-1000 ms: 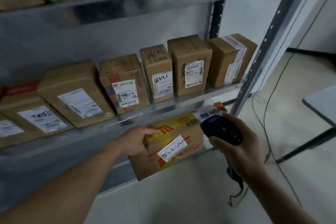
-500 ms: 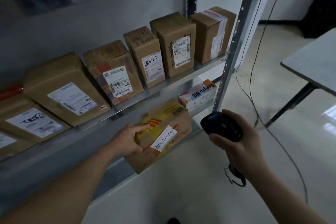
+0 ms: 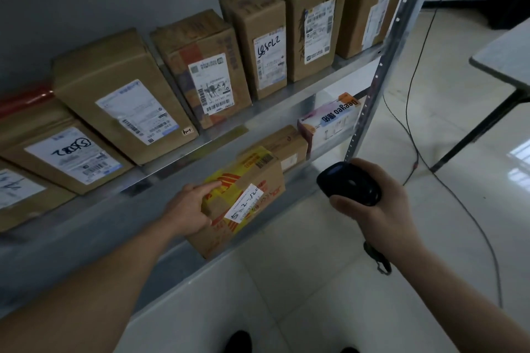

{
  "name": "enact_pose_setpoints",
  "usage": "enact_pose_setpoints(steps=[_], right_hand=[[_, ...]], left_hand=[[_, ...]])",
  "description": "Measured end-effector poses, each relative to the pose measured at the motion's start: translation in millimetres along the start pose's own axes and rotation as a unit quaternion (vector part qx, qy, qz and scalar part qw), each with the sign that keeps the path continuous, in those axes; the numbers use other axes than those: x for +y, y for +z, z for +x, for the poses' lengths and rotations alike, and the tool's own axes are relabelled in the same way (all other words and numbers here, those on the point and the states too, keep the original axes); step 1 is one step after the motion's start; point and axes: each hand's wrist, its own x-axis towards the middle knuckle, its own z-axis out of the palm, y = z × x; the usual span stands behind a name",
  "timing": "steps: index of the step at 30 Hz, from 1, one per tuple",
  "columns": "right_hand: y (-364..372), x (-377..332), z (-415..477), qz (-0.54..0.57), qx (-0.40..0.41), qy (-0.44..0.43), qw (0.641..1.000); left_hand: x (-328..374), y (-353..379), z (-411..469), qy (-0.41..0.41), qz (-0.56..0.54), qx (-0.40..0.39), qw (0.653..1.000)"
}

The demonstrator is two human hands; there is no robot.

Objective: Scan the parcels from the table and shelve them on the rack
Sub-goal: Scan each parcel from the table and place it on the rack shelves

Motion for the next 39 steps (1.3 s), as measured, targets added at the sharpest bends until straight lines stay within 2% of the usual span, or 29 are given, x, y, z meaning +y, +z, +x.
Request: enact_pose_setpoints(steps=[7,13,19,24,39], right_hand=[[93,9,-18,0.015,0.046,0.042,0.998],[139,36,-29,0.009,0.059,0.071,0.996],[160,67,-25,-0.002,0.041,0.080,0.996],[172,90,-19,-0.001,0.042,0.091,0.995],[174,126,-9,0.007,0.072,0.112,0.991]], left_hand=[[-75,8,25,-0.002,0.024,-0.018,1.000],[-124,18,57,-0.019,0.064,-0.027,0.997],[-152,43,89,-0.043,0.070,-0.010,0.997],[-169,59,116,-0.025,0.070,0.005,0.997],[-165,98,176,-0.007,0.139,0.027,0.990]])
